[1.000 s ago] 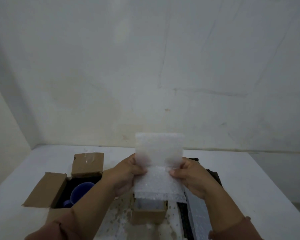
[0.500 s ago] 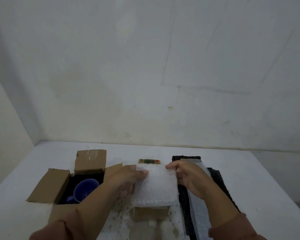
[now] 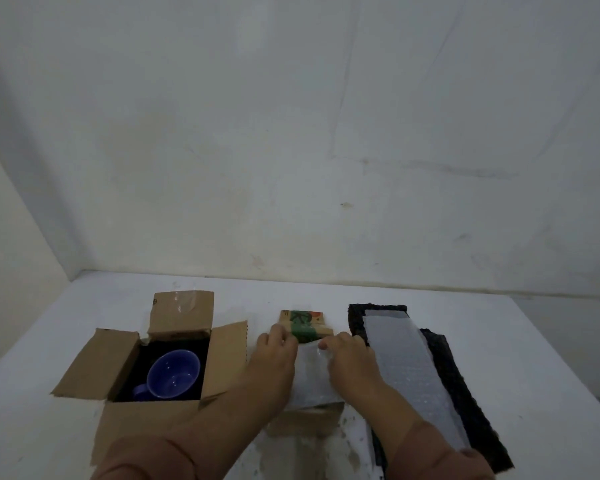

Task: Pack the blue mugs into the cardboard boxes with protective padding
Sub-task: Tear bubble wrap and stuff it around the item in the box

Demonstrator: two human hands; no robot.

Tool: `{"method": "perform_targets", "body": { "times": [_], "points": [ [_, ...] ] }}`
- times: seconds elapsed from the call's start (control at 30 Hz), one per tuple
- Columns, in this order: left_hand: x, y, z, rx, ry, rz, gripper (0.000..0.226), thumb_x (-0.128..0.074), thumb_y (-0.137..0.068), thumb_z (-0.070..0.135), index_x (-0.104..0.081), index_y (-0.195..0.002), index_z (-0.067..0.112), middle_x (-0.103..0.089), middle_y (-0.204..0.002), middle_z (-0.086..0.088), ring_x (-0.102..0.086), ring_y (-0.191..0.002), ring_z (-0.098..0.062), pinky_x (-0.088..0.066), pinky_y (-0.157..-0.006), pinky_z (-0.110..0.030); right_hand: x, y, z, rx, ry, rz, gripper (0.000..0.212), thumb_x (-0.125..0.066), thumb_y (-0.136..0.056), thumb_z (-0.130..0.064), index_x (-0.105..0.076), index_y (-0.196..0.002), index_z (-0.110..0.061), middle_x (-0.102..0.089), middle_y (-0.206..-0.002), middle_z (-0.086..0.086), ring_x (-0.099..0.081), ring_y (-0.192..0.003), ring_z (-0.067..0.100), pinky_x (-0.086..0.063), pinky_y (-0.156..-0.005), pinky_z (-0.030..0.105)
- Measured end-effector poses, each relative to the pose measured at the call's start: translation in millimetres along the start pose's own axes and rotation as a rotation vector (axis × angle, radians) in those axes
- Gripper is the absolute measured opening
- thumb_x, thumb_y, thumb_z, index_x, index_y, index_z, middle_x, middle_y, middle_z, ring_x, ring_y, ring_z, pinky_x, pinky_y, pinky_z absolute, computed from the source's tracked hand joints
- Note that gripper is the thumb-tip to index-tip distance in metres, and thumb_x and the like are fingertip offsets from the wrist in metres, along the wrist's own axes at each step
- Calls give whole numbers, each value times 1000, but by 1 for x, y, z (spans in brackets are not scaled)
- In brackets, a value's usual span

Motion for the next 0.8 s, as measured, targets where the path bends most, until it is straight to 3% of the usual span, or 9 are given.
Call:
{"method": "perform_targets", "body": {
  "times": [0.1,0.2,0.37,0.43,0.6,0.8],
  "points": [
    [0,-2,-2,-107,-286,-86,39,-56,-86,13,-48,-124,10,-39,-135,-14,-39,-116,-32,-37,-96,-41,-7,5,3,71,209,52,43,-46,-89,-13,-45,-130,-28,-44,-130,4,-38,-118,27,-31,-93,38],
    [0,-1,-6,-130,-369,-168,37,-52,-88,23,-51,-123,11,-43,-134,-13,-37,-119,-33,-31,-99,-44,-5,6,9,140,317,79,41,-49,-89,-32,-49,-129,-23,-36,-141,5,-34,-123,29,-28,-96,42],
    [11,-3,-10,-111,-312,-371,65,-49,-80,52,-44,-134,17,-35,-146,-7,-26,-133,-30,-12,-111,-52,1,-2,17,261,513,-297,69,-54,-83,-51,-34,-140,-18,-23,-152,4,-13,-140,31,0,-111,60],
    [14,-5,-8,-129,-380,-387,66,-55,-80,48,-41,-136,15,-34,-147,-8,-24,-135,-32,-7,-113,-57,1,-3,13,265,542,-318,73,-59,-80,-50,-35,-139,-17,-29,-148,5,-18,-137,33,1,-111,62],
    [10,-6,3,-138,-533,-365,59,-55,-87,25,-36,-140,7,-37,-145,-10,-17,-139,-35,6,-112,-66,-14,-1,2,240,566,-260,67,-58,-83,-28,-30,-142,-13,-37,-142,9,-28,-129,34,-2,-111,62],
    [13,-10,5,-121,-550,-478,67,-57,-87,33,-30,-144,9,-27,-153,-9,-3,-144,-35,11,-109,-69,1,-5,5,185,536,-427,88,-65,-77,-37,-14,-147,-21,-23,-153,4,-27,-131,34,-3,-110,63]
  ]
}}
Point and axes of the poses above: each hand's wrist, its own y-axis away from the middle knuckle, its own x-axis out of the back of the hand, z = x × y, the point moved 2 cm from there along -y, towards the middle knuckle
